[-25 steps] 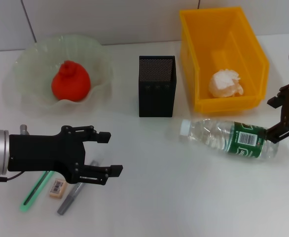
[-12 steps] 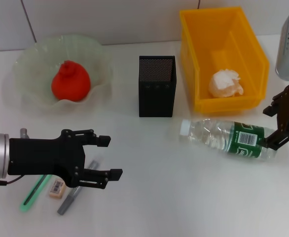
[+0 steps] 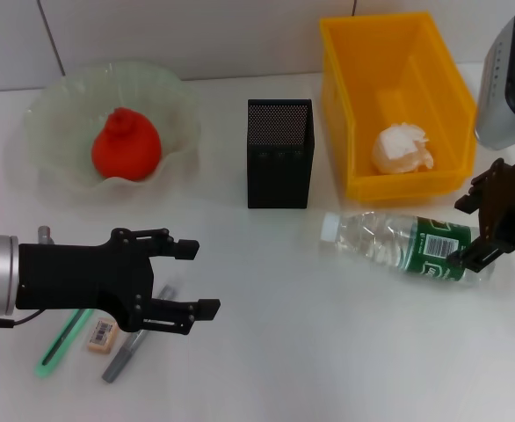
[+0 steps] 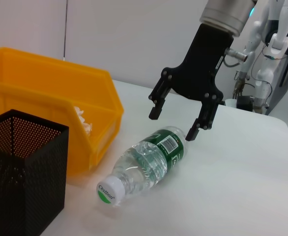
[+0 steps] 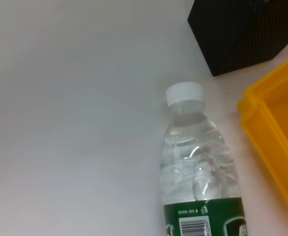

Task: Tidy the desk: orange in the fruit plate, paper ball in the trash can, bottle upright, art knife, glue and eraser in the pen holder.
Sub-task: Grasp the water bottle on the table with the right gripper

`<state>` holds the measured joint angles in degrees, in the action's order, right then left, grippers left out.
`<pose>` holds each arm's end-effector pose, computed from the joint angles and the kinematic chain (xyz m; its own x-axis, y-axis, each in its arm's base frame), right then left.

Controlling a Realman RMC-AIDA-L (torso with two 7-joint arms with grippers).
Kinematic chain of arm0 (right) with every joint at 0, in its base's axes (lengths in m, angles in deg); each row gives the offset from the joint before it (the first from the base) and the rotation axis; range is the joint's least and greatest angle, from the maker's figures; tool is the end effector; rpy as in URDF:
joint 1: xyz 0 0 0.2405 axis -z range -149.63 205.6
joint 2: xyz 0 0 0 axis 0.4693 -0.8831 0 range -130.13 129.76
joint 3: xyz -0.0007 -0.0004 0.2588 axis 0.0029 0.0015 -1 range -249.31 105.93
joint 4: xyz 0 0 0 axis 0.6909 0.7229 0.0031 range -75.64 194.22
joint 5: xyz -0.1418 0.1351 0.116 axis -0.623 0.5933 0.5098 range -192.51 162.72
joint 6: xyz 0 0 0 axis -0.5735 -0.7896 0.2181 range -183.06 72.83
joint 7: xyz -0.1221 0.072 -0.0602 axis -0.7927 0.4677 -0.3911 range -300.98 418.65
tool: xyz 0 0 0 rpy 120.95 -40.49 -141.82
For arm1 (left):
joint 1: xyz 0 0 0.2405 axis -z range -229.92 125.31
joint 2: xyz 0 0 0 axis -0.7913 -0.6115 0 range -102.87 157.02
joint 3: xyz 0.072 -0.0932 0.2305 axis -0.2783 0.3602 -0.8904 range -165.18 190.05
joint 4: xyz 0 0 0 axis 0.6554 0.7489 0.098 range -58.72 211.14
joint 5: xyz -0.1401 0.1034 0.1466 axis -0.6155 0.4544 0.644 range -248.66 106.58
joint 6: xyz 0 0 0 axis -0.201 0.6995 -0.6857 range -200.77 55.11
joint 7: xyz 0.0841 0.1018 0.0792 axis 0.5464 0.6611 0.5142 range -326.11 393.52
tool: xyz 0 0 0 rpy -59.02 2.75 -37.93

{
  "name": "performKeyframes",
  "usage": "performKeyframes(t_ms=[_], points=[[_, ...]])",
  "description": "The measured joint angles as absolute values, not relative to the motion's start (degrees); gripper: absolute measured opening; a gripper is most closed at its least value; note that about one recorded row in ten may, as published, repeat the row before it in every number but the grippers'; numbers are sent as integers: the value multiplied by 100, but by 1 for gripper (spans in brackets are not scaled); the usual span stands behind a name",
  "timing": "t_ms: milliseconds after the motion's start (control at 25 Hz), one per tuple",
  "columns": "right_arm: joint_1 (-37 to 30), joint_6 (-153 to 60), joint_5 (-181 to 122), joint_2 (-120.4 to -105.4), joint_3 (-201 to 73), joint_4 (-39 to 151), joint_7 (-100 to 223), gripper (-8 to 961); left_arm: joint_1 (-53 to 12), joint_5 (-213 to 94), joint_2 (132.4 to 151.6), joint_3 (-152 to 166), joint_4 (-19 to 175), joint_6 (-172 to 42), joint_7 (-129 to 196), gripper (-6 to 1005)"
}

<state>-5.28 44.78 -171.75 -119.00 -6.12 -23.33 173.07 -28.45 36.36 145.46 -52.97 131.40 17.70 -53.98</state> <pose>0.2139 0.3676 0.0548 0.8356 -0.3580 0.4168 -0.2105 -0.9093 -0.3590 -0.2300 0.3271 -0.0211 0.9122 0.2407 0.3317 0.2665 -0.9632 -0.0338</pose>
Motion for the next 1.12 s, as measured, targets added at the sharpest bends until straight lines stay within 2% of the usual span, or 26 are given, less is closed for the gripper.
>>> performKeyframes(t_ms=[1120], points=[[-689,3829,-17327,-11901,-542,-1364,17300,801,-2857,3636,14555,-5295,13080,1770,-5369,860]])
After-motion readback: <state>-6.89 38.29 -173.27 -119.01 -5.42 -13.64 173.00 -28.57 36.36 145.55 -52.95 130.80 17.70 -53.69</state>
